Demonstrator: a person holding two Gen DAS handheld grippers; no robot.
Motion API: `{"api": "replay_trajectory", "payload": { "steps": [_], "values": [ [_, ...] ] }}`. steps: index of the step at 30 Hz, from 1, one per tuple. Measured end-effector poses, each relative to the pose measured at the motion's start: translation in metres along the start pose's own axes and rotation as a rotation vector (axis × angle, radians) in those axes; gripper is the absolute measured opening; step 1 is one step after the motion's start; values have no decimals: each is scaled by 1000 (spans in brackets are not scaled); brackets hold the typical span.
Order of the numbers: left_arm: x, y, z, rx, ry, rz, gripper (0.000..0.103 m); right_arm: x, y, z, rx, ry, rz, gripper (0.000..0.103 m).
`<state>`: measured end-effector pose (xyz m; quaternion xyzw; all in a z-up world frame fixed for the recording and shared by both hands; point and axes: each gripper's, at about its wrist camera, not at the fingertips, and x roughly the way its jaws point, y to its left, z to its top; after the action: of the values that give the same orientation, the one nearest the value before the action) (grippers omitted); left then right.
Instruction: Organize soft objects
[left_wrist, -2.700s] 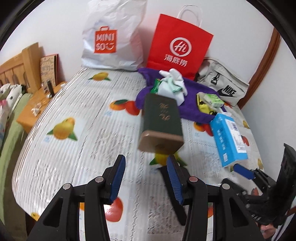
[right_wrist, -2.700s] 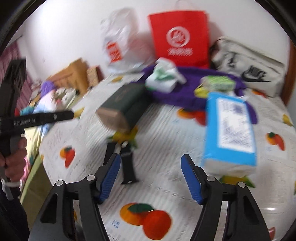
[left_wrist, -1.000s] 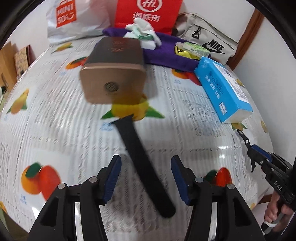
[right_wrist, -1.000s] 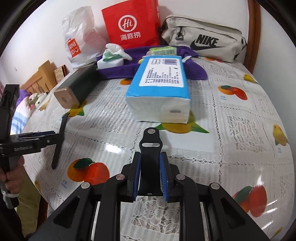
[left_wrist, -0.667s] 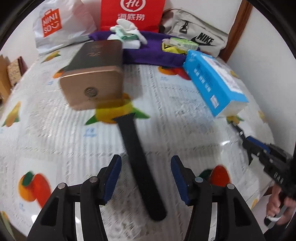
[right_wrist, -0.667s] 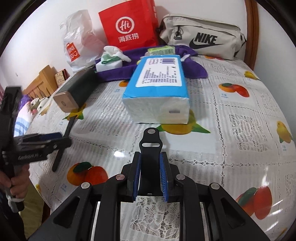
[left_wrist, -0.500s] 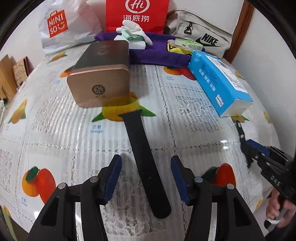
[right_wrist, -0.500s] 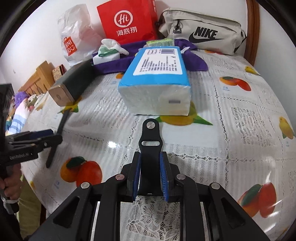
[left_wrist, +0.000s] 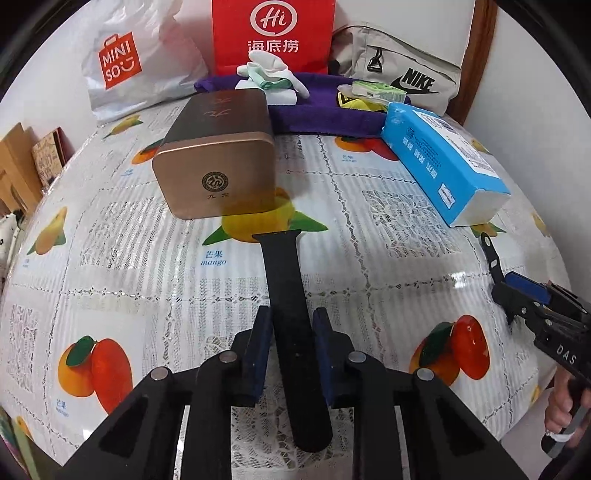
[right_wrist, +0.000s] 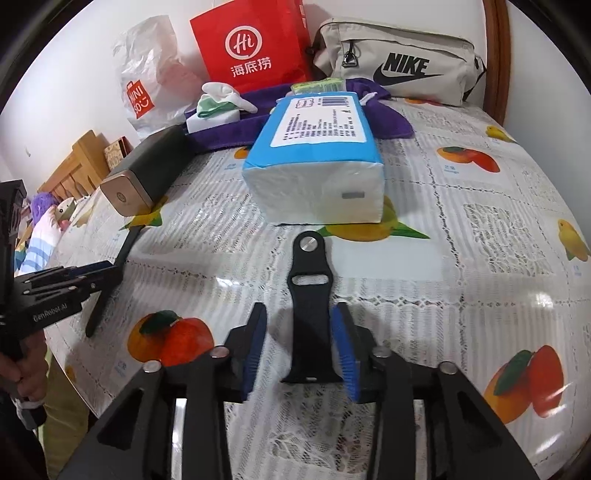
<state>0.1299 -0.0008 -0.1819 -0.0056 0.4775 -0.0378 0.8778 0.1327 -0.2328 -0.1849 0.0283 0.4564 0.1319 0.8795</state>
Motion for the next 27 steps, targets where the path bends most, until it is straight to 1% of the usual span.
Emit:
{"api": "replay_trajectory", "payload": {
  "steps": [4,6,9,13,14,16,17,20,23,27],
  "values": [
    [0,-3,-1,36,-12,9,21,3,9,-1,-42,-13,-53,41],
    [-1,1,-1,15,-6,-10,21,3,10,-2,-46,-20,-69,37],
    [-1,2,-2,4,-16,-27,22,2,8,-3,-47,-26,-72,37],
    [0,1,-3,1,-30,-23,23,4,9,-4,-42,-51,-82,37],
    [0,2,-2,-3,-31,-19,20,5,10,-5,-51,-58,-87,35],
    [1,2,-2,6,-37,-17,20,5,10,-5,-61,-65,-112,22],
    [1,2,-2,8,-37,-17,20,4,9,-3,-53,-62,-109,21],
    [-2,3,1,-2,-27,-28,20,-1,-1,0,10,-45,-34,21],
    [-11,9,4,-26,-42,-49,20,-7,0,1,0,-45,-39,21],
    [-24,14,8,-41,-63,-58,20,-16,5,4,-6,-58,-33,20]
  ]
}}
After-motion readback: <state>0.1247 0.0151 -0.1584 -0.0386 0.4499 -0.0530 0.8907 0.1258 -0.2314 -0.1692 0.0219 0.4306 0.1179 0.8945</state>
